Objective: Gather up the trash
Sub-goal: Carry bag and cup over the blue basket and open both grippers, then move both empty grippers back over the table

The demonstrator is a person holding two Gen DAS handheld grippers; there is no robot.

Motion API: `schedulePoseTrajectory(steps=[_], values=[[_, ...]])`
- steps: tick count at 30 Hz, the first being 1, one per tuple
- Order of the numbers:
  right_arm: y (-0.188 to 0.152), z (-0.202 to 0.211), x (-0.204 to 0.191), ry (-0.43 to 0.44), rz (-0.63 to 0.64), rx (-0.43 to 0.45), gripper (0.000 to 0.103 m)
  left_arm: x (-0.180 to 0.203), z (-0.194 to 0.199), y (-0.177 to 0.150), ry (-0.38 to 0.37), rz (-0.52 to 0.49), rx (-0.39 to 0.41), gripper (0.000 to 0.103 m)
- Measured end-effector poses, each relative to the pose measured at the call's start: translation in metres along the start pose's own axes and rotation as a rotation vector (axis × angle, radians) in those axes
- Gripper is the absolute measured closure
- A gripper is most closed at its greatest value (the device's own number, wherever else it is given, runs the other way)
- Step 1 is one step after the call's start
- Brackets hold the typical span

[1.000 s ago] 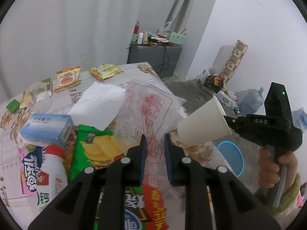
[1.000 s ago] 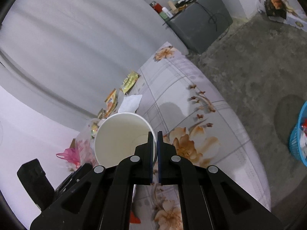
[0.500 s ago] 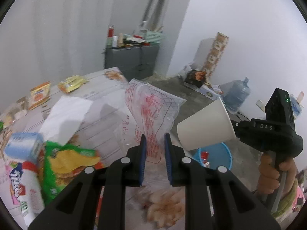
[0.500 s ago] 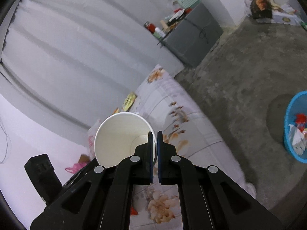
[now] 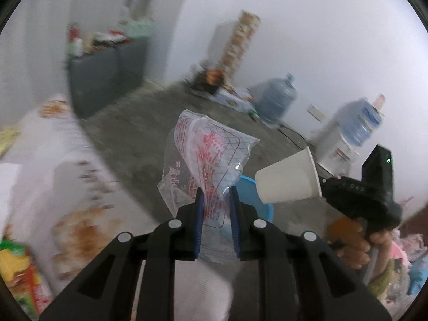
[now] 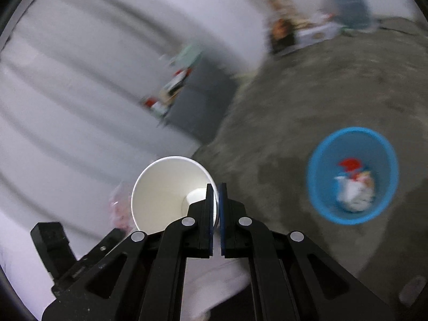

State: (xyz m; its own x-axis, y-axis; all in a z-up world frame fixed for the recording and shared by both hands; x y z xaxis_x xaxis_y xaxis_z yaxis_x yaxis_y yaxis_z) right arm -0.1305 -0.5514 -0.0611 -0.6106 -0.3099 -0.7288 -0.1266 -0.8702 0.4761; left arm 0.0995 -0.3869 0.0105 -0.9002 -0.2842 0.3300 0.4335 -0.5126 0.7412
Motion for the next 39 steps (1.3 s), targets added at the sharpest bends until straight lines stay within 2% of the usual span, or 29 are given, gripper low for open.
schedulePoseTrajectory(steps=[3, 5, 11, 14, 16, 17, 18, 19, 20, 22, 24, 27, 39], values=[[0.011, 0.013, 0.058, -0.111, -0.08, 0.039, 0.101, 0.031, -0.042, -0.008, -0.063, -0.008, -0.088, 0.085], [0.01, 0.012, 0.082, -0.156, -0.127, 0.045, 0.101, 0.052, -0.076, -0.018, -0.098, -0.014, -0.161, 0.085], [-0.002, 0.008, 0.15, -0.27, -0.243, 0.02, 0.1, 0.091, -0.157, -0.061, -0.098, -0.093, -0.335, 0.084], [-0.001, -0.005, 0.166, -0.296, -0.283, 0.003, 0.1, 0.099, -0.19, -0.073, -0.08, -0.12, -0.375, 0.081], [0.004, -0.016, 0.175, -0.308, -0.293, 0.008, 0.099, 0.101, -0.205, -0.073, -0.072, -0.128, -0.374, 0.074], [0.007, -0.022, 0.182, -0.316, -0.309, 0.013, 0.096, 0.101, -0.215, -0.072, -0.056, -0.138, -0.358, 0.06], [0.008, -0.031, 0.19, -0.331, -0.313, 0.01, 0.094, 0.102, -0.225, -0.071, -0.035, -0.149, -0.345, 0.053], [0.01, -0.037, 0.194, -0.349, -0.311, -0.002, 0.087, 0.102, -0.23, -0.072, -0.016, -0.157, -0.336, 0.044], [0.01, -0.044, 0.201, -0.375, -0.307, -0.016, 0.075, 0.102, -0.24, -0.074, 0.014, -0.166, -0.325, 0.039], [0.005, -0.059, 0.218, -0.44, -0.299, -0.033, 0.066, 0.099, -0.248, -0.075, 0.043, -0.164, -0.323, 0.037], [-0.005, -0.062, 0.232, -0.49, -0.319, -0.053, 0.066, 0.094, -0.251, -0.076, 0.057, -0.144, -0.328, 0.035], [-0.014, -0.054, 0.233, -0.458, -0.352, -0.045, 0.065, 0.092, -0.241, -0.07, 0.027, -0.121, -0.288, 0.033], [-0.02, -0.025, 0.195, -0.404, -0.252, -0.022, 0.059, 0.081, -0.176, -0.025, 0.0, -0.051, -0.143, 0.032]])
Point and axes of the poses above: each gripper's, at about its wrist camera, not at the fingertips, and z roughly against the way its jaws point, x to its right, y to its top, the point moved 6 cm from there along -z, roughly the way its jaws point, and after that the axes turned 12 degrees about x, right-handed, at the moved point
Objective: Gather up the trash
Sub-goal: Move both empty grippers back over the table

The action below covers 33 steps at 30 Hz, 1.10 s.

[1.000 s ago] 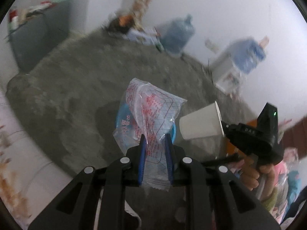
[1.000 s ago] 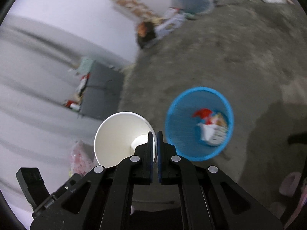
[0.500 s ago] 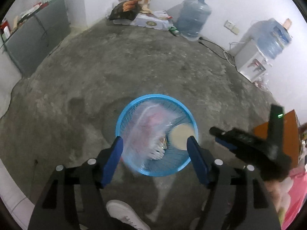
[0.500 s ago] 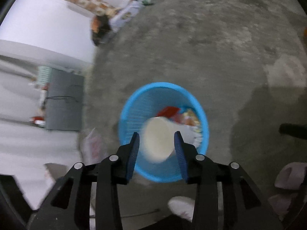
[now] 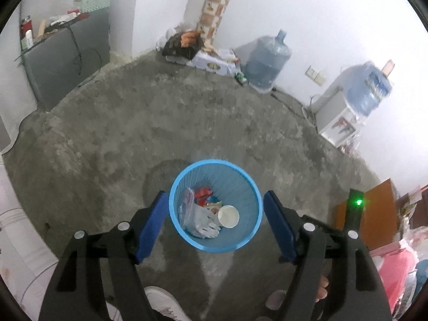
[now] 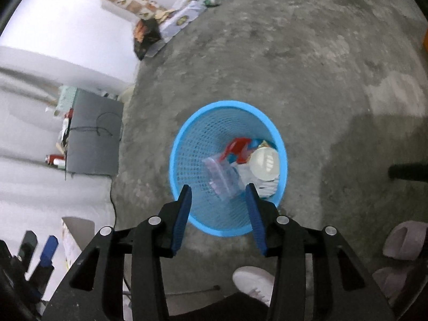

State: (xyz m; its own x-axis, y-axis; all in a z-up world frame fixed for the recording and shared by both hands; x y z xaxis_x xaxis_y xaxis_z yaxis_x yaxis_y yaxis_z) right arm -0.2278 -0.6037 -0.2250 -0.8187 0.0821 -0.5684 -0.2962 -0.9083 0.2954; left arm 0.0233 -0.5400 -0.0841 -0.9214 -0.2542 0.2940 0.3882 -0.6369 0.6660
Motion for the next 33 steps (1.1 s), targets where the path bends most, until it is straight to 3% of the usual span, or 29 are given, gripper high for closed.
schedulePoseTrajectory(steps=[10, 19, 23, 27, 33], values=[[-0.025, 0.058, -0.074, 0.069, 0.307, 0.071, 0.034, -0.033, 0.1, -0.015, 0.003, 0.058, 0.081, 0.026], [-0.059, 0.115, -0.157, 0.152, 0.592, 0.195, 0.01, -0.083, 0.209, -0.028, 0.113, 0.14, 0.22, 0.022], [-0.081, 0.129, -0.179, 0.135, 0.698, 0.246, 0.008, -0.1, 0.258, -0.032, 0.165, 0.151, 0.293, 0.02], [-0.101, 0.139, -0.196, 0.023, 0.85, 0.312, 0.008, -0.124, 0.31, -0.039, 0.244, 0.172, 0.35, 0.019], [-0.13, 0.151, -0.233, 0.074, 1.04, 0.364, 0.008, -0.179, 0.394, -0.055, 0.41, 0.245, 0.474, 0.016]])
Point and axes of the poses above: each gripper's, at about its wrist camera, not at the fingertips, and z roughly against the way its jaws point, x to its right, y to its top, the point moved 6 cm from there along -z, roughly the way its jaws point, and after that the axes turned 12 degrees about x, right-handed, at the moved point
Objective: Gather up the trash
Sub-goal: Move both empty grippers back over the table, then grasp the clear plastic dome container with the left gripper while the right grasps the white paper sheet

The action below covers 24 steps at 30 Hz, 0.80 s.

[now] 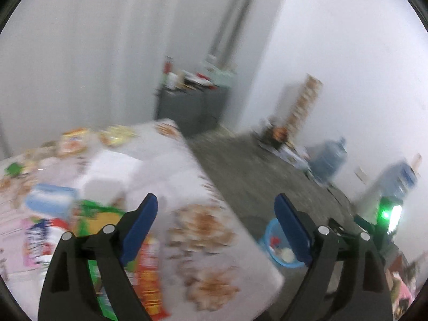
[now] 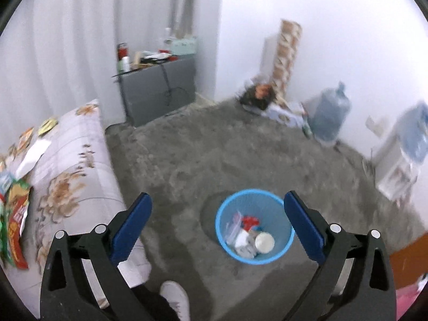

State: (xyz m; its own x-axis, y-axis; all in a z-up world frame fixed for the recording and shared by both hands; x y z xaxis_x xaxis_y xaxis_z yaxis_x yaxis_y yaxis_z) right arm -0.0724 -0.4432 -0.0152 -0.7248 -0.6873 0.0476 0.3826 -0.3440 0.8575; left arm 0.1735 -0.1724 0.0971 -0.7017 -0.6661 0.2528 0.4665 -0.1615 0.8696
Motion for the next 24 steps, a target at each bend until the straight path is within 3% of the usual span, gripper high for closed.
schedulePoseTrajectory(steps=[7, 11, 14, 18, 24], values=[[0.032, 0.008, -0.071, 0.233, 0.084, 0.041, 0.008, -0.096, 0.057, 0.009, 0.188, 0.098, 0.094, 0.015], [0.049, 0.012, -0.116, 0.433, 0.027, 0.03, 0.008, -0.139, 0.074, 0.003, 0.262, 0.156, 0.107, 0.015], [0.056, 0.006, -0.147, 0.571, -0.04, -0.04, 0.008, -0.161, 0.078, -0.002, 0.294, 0.203, 0.099, 0.015], [0.056, -0.008, -0.179, 0.652, -0.096, -0.15, 0.008, -0.189, 0.079, -0.008, 0.333, 0.235, 0.095, 0.015], [0.053, -0.022, -0.221, 0.7, -0.123, -0.251, 0.008, -0.226, 0.073, -0.013, 0.364, 0.277, 0.083, 0.015]])
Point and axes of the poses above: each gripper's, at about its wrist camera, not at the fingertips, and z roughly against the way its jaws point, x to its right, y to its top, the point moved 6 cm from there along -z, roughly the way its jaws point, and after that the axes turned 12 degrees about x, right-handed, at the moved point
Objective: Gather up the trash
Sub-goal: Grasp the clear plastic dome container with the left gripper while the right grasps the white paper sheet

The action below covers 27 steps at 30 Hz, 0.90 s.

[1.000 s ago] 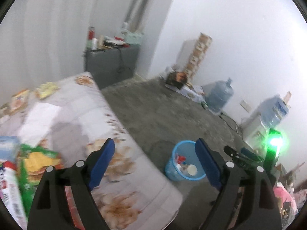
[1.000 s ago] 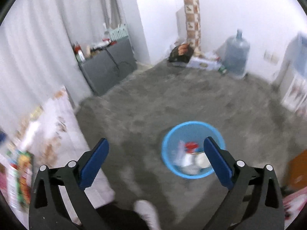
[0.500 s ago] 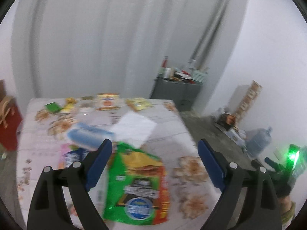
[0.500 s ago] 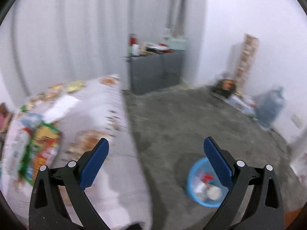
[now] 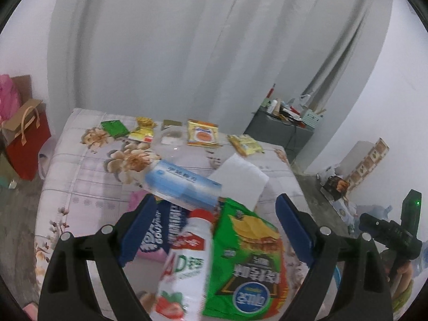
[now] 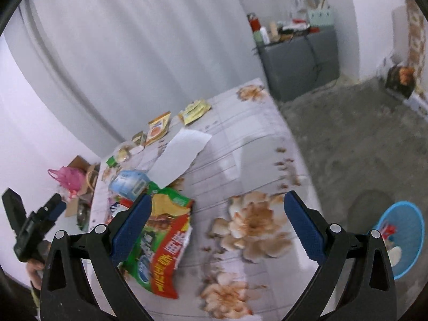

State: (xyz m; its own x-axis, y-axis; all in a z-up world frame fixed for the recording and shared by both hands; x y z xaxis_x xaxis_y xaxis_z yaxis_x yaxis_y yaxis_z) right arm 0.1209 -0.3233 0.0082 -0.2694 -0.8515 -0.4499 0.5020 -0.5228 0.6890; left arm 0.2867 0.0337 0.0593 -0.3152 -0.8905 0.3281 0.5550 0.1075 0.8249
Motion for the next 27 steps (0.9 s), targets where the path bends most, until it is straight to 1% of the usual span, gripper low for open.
schedulePoseTrajectory(steps=[3, 6, 9, 10, 12, 14, 15, 17, 18, 20, 21, 22, 24, 25, 27], values=[[-0.001, -0.014, -0.007, 0.019, -0.014, -0.038, 0.008, -0.014, -0.014, 0.005, 0.011, 0.009, -0.009, 0.015], [-0.001, -0.029, -0.012, 0.044, -0.036, -0.073, 0.01, -0.027, -0.036, 0.017, -0.002, 0.013, -0.029, 0.015], [-0.001, -0.049, -0.017, 0.068, -0.073, -0.121, 0.014, -0.034, -0.058, 0.03, -0.007, -0.013, -0.026, 0.015], [-0.002, -0.057, -0.019, 0.079, -0.086, -0.137, 0.017, -0.036, -0.067, 0.035, -0.021, -0.024, -0.026, 0.015], [-0.002, -0.069, -0.02, 0.094, -0.111, -0.165, 0.019, -0.043, -0.092, 0.047, -0.031, -0.028, -0.039, 0.016], [-0.004, -0.079, -0.023, 0.113, -0.135, -0.192, 0.022, -0.049, -0.115, 0.057, -0.059, -0.034, -0.045, 0.02], [-0.005, -0.085, -0.024, 0.127, -0.153, -0.21, 0.022, -0.053, -0.128, 0.062, -0.059, -0.038, -0.046, 0.022], [-0.006, -0.096, -0.026, 0.149, -0.189, -0.242, 0.026, -0.061, -0.153, 0.069, -0.059, -0.029, -0.058, 0.027], [-0.008, -0.106, -0.027, 0.168, -0.217, -0.27, 0.027, -0.066, -0.166, 0.071, -0.058, -0.018, -0.073, 0.029], [-0.01, -0.12, -0.028, 0.19, -0.271, -0.311, 0.031, -0.077, -0.193, 0.073, -0.042, 0.008, -0.111, 0.036], [-0.012, -0.129, -0.029, 0.208, -0.299, -0.337, 0.032, -0.082, -0.204, 0.072, -0.036, 0.015, -0.128, 0.038], [-0.013, -0.135, -0.029, 0.212, -0.321, -0.356, 0.035, -0.086, -0.213, 0.072, -0.032, 0.02, -0.146, 0.041], [-0.016, -0.147, -0.03, 0.211, -0.353, -0.388, 0.038, -0.089, -0.231, 0.069, -0.038, 0.025, -0.189, 0.043], [-0.017, -0.156, -0.032, 0.218, -0.367, -0.409, 0.039, -0.09, -0.235, 0.068, -0.041, 0.024, -0.202, 0.045], [-0.02, -0.169, -0.034, 0.215, -0.391, -0.441, 0.041, -0.09, -0.243, 0.064, -0.054, 0.026, -0.234, 0.045]])
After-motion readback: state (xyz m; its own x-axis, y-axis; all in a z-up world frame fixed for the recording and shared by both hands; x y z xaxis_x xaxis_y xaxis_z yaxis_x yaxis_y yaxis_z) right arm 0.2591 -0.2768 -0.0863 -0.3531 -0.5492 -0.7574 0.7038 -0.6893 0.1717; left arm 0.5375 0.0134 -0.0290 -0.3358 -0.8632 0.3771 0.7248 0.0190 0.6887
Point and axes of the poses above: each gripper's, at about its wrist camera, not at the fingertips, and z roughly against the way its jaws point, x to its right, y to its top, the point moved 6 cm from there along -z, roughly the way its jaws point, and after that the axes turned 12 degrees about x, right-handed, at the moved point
